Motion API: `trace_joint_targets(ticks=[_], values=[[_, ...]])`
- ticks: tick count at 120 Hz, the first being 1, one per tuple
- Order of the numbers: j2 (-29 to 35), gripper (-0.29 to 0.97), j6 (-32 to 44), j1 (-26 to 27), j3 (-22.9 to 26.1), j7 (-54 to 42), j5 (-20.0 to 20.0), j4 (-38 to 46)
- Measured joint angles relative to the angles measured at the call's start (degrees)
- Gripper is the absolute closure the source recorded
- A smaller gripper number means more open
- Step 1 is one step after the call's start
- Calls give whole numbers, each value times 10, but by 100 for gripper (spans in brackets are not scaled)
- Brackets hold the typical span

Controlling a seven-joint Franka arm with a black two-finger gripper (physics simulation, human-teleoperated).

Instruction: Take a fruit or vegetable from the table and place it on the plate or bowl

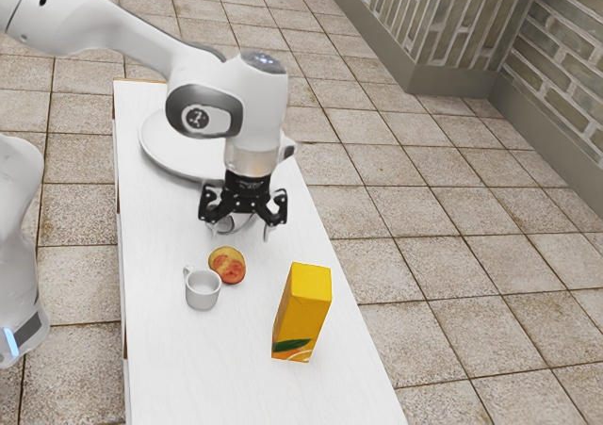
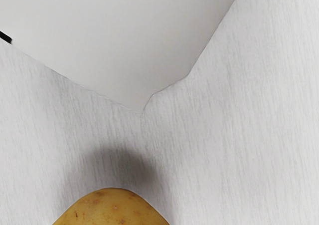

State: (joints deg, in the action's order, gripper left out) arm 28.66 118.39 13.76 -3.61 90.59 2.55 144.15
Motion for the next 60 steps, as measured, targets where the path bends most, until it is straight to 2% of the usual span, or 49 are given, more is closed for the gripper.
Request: trace_joint_targets(ticks=[60], values=[[24, 0, 14, 0, 1, 8, 2, 34]])
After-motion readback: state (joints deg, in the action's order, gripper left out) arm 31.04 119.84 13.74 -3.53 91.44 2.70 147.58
